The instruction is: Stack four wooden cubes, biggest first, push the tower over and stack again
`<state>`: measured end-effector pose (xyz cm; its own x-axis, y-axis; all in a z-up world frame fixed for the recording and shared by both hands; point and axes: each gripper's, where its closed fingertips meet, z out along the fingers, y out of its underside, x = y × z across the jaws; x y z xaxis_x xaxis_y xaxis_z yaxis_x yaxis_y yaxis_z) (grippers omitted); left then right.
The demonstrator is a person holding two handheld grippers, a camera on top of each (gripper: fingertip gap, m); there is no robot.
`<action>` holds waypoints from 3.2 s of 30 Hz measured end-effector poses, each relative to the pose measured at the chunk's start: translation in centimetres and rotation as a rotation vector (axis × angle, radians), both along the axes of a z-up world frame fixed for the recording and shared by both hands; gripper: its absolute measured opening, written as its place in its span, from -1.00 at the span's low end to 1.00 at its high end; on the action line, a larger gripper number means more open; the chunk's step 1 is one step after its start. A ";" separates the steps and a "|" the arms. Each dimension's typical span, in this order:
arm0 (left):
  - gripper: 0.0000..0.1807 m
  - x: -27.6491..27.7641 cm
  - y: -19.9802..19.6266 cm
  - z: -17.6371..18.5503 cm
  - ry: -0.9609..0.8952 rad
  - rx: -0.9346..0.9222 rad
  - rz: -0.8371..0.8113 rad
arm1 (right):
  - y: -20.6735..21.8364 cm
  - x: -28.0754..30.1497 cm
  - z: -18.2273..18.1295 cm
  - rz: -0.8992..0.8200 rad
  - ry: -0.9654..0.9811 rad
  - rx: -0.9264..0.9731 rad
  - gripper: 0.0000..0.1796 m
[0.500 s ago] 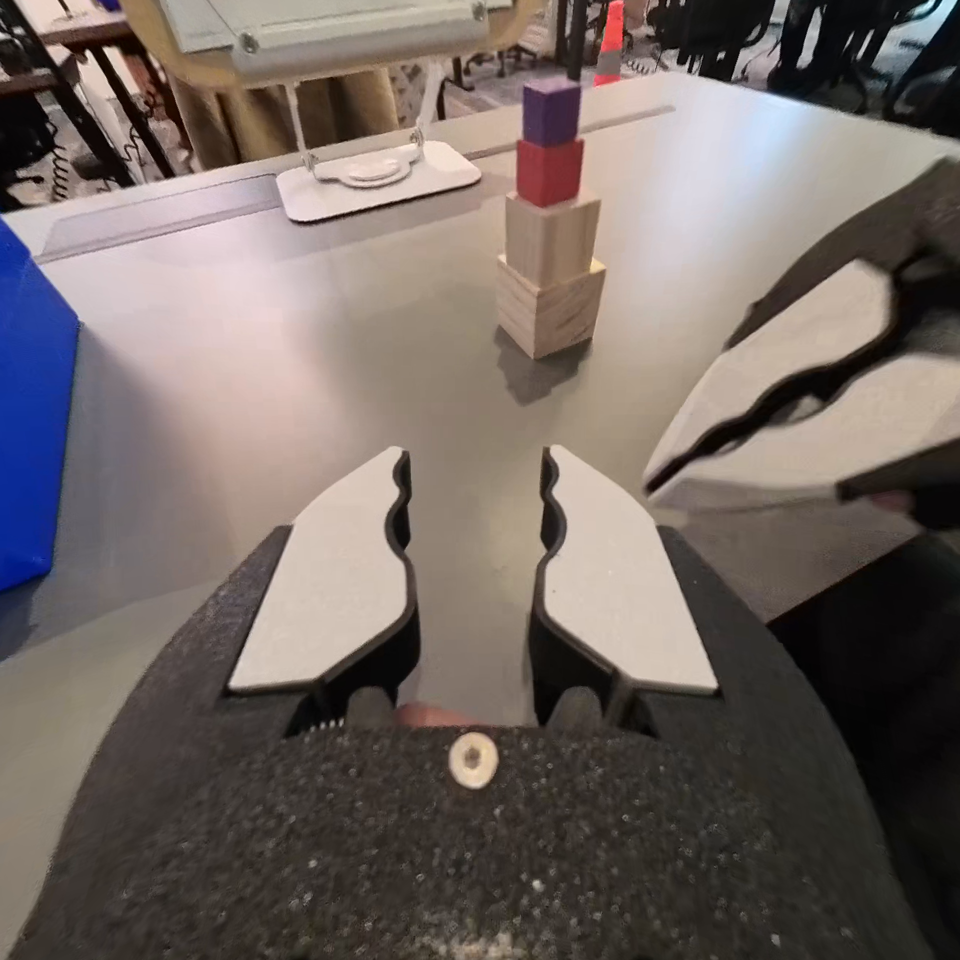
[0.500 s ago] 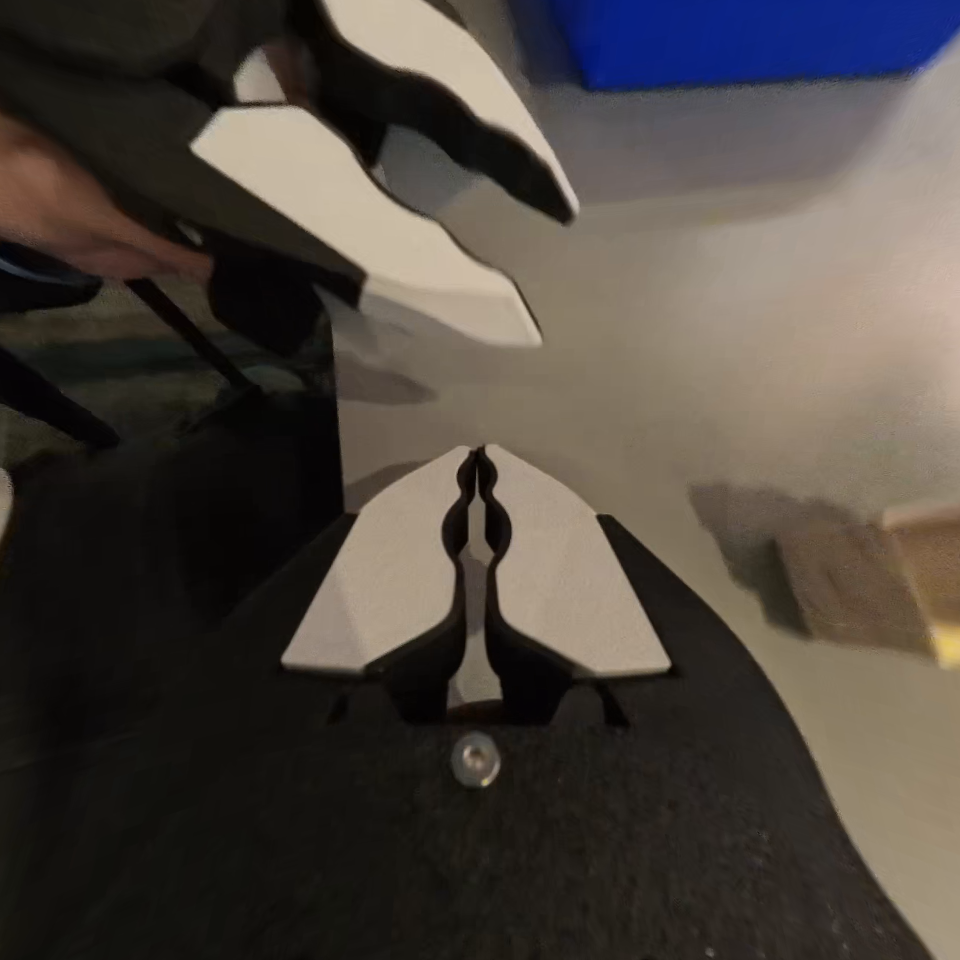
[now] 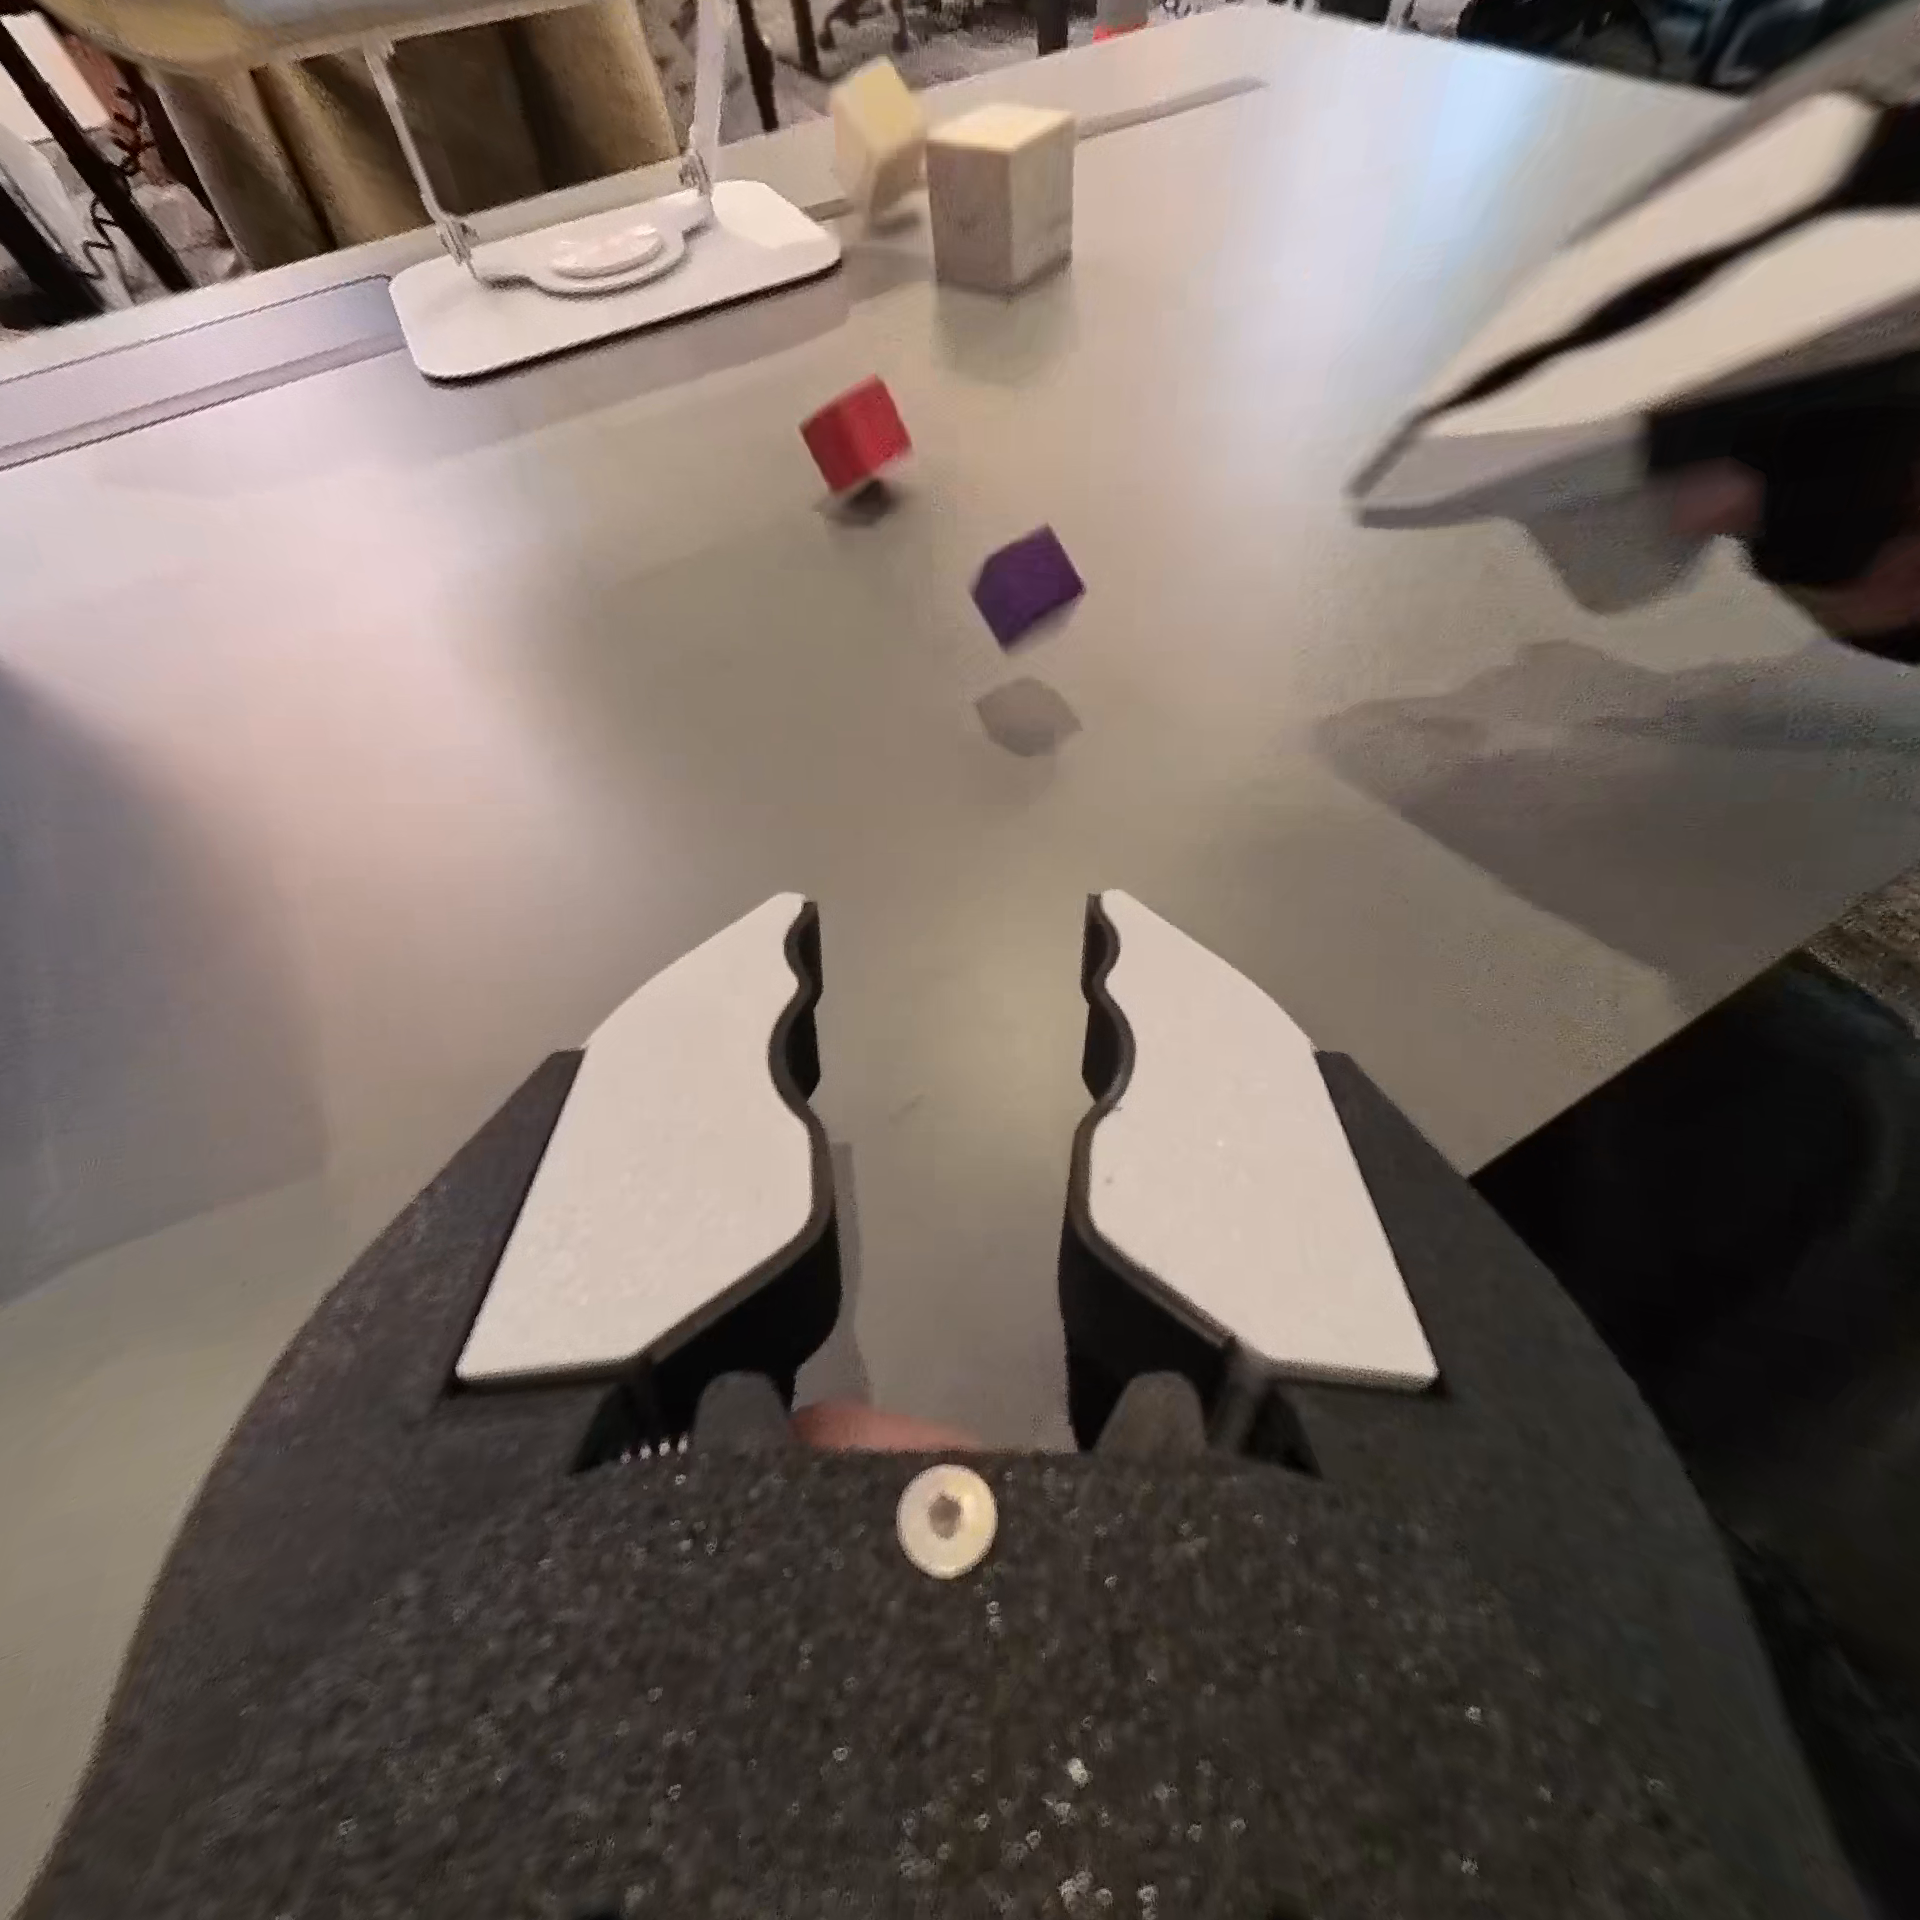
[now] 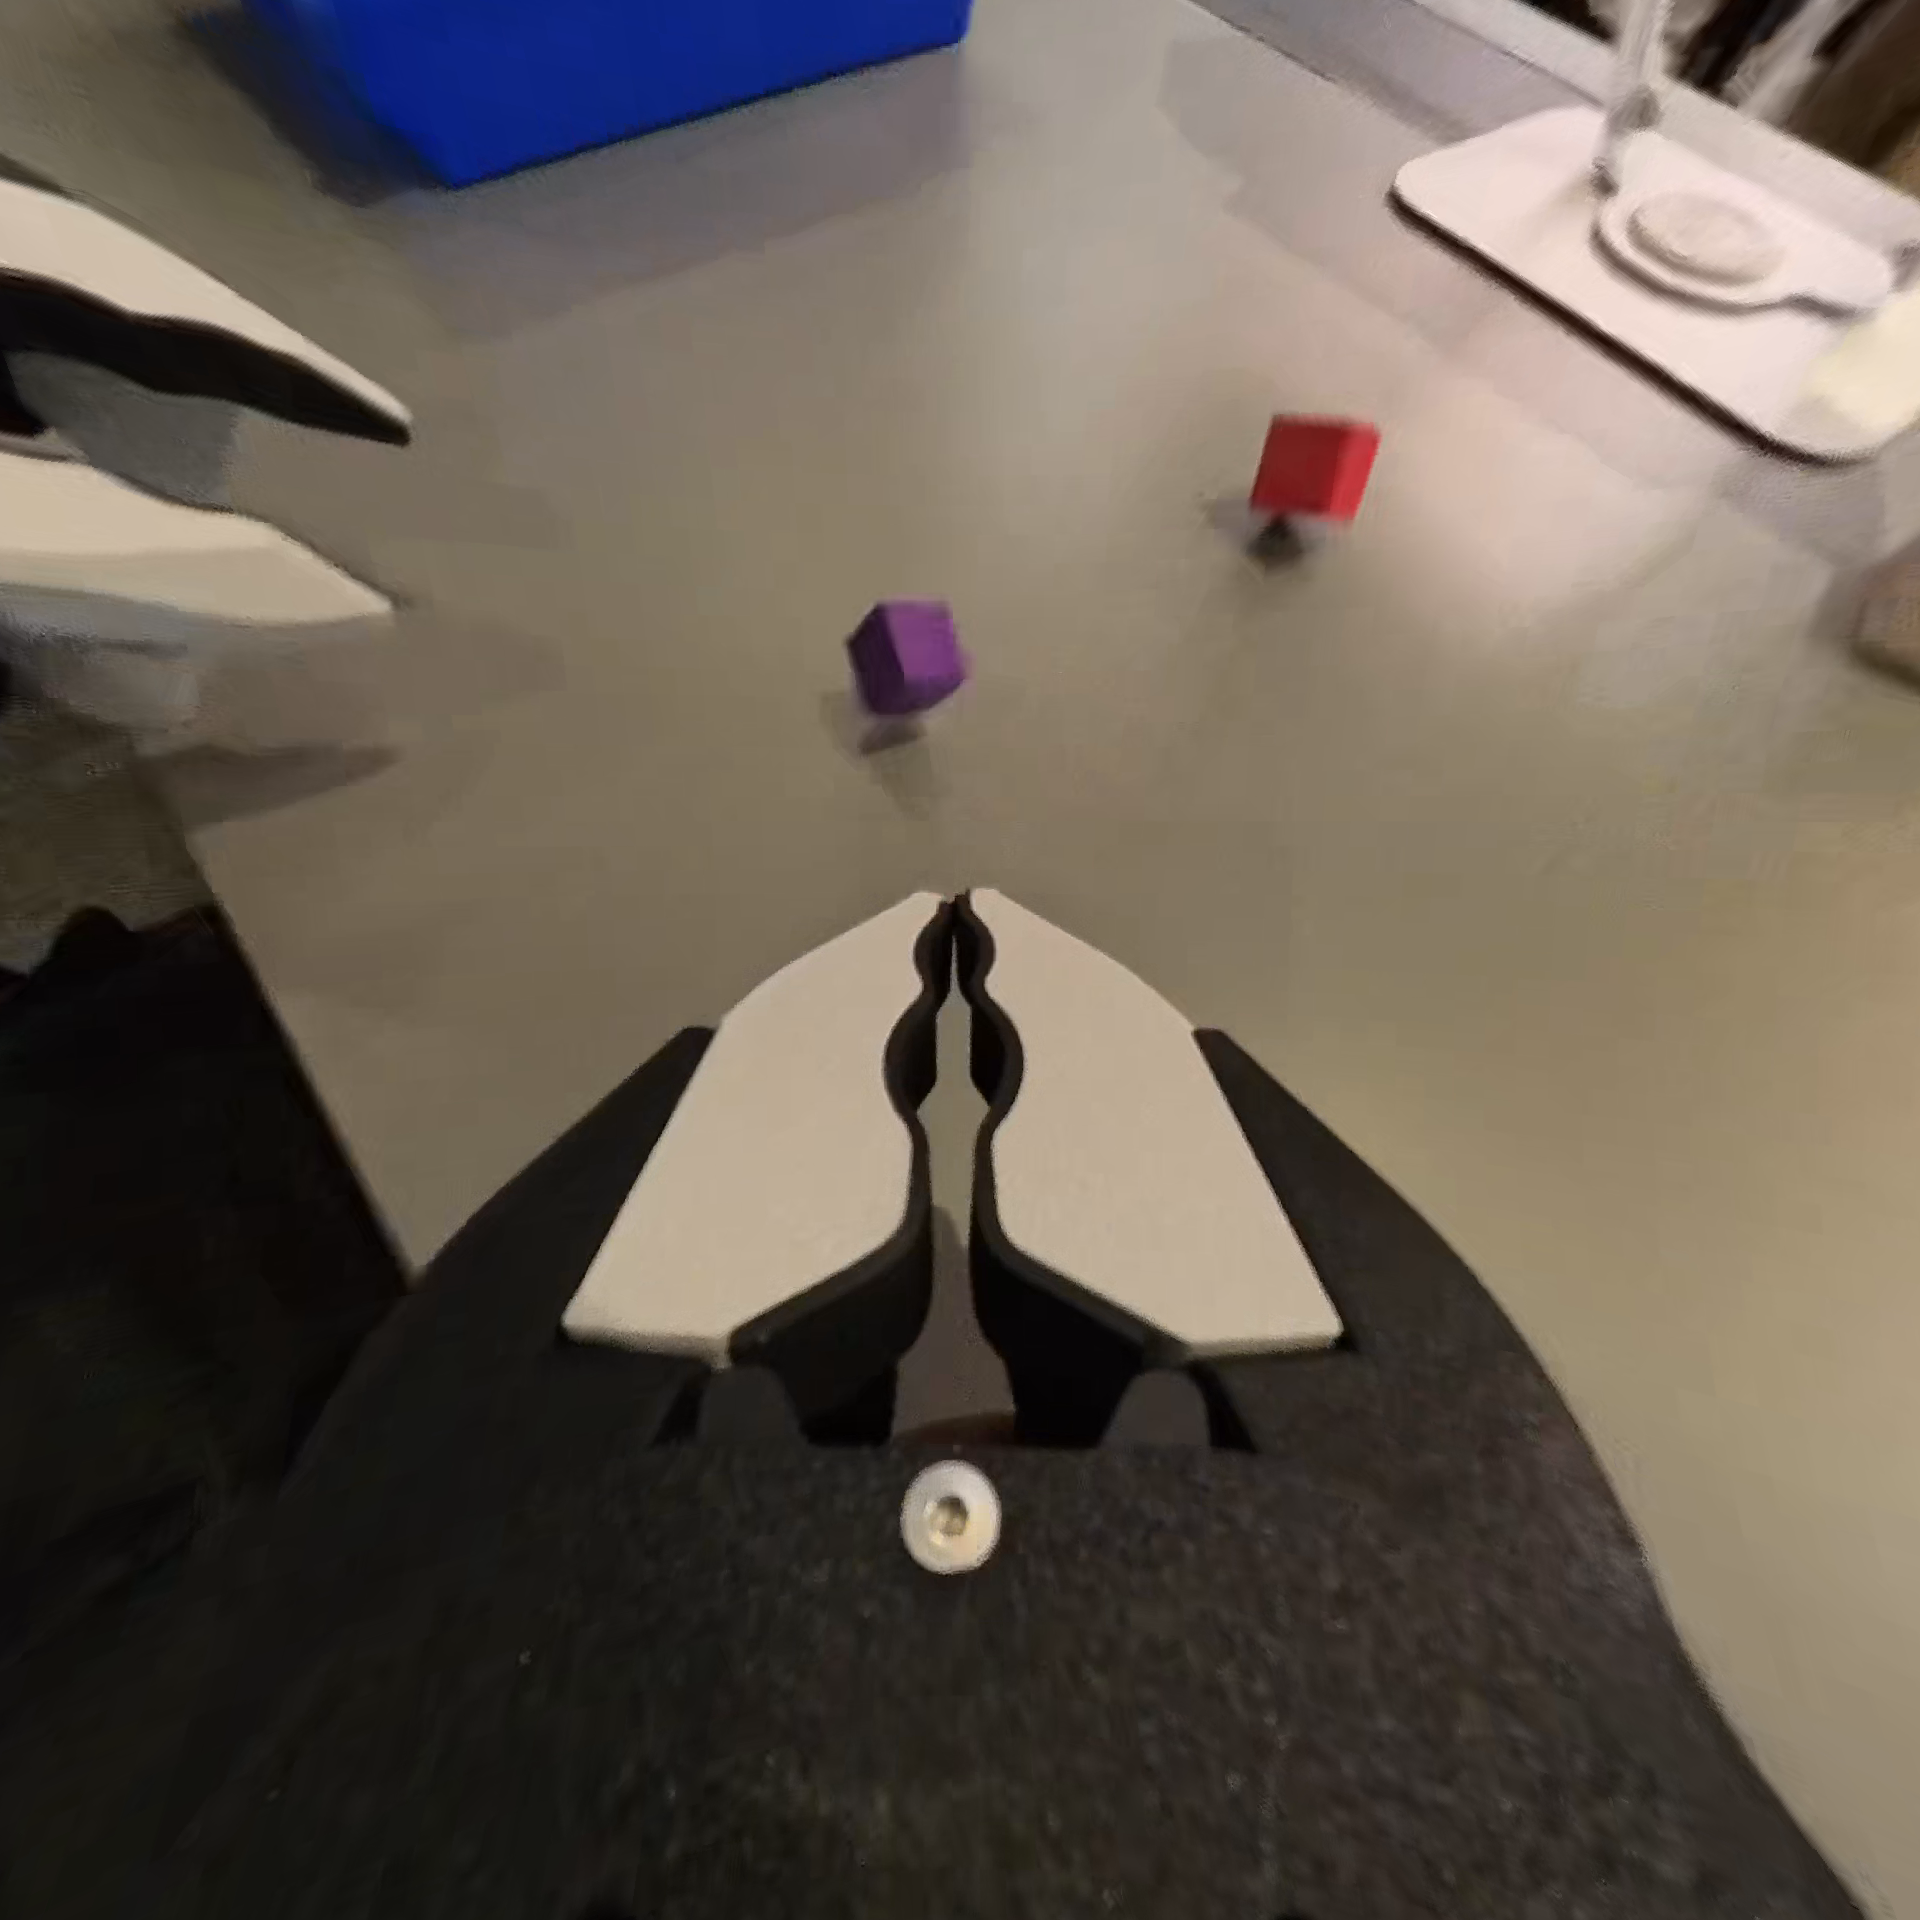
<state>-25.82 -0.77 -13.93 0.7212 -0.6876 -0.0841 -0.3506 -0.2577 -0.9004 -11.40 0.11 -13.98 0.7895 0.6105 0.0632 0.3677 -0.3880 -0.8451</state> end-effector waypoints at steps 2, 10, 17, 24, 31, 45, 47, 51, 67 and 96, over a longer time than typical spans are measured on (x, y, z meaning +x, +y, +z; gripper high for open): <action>-0.47 0.2 -0.1 -0.5 0.012 0.001 0.002 | -3.5 1.2 -0.5 -0.066 0.051 0.016 -0.91; -0.46 0.4 0.8 -1.4 0.034 0.006 0.036 | -6.3 3.4 -0.8 -0.275 0.125 0.084 -0.47; -0.47 0.2 0.8 -1.0 0.018 0.023 0.042 | -6.1 3.8 -0.9 -0.300 0.112 0.105 -0.42; -0.47 0.2 0.8 -0.3 -0.002 0.042 0.043 | -5.9 4.1 -1.0 -0.311 0.116 0.099 -0.43; -0.47 0.3 0.6 -0.4 0.004 0.042 0.032 | -5.9 4.3 -1.1 -0.312 0.108 0.092 -0.43; -0.47 0.9 -0.3 0.0 -0.002 0.022 0.000 | -3.2 6.5 1.3 -0.367 0.073 0.112 -0.45; -0.47 1.0 -0.5 0.1 0.002 0.029 -0.007 | -0.2 8.4 3.2 -0.418 0.121 0.091 -0.42; -0.47 1.2 -0.6 0.5 0.015 0.053 -0.014 | 9.6 12.9 5.0 -0.550 0.123 0.014 -0.29; -0.46 0.7 -0.6 -1.6 0.015 -0.050 -0.069 | 33.1 18.9 -2.5 -0.981 0.019 -0.289 -0.16; -0.47 -0.4 1.4 0.2 -0.022 -0.037 0.012 | 9.6 -8.0 -0.3 0.662 -0.366 -0.046 -0.31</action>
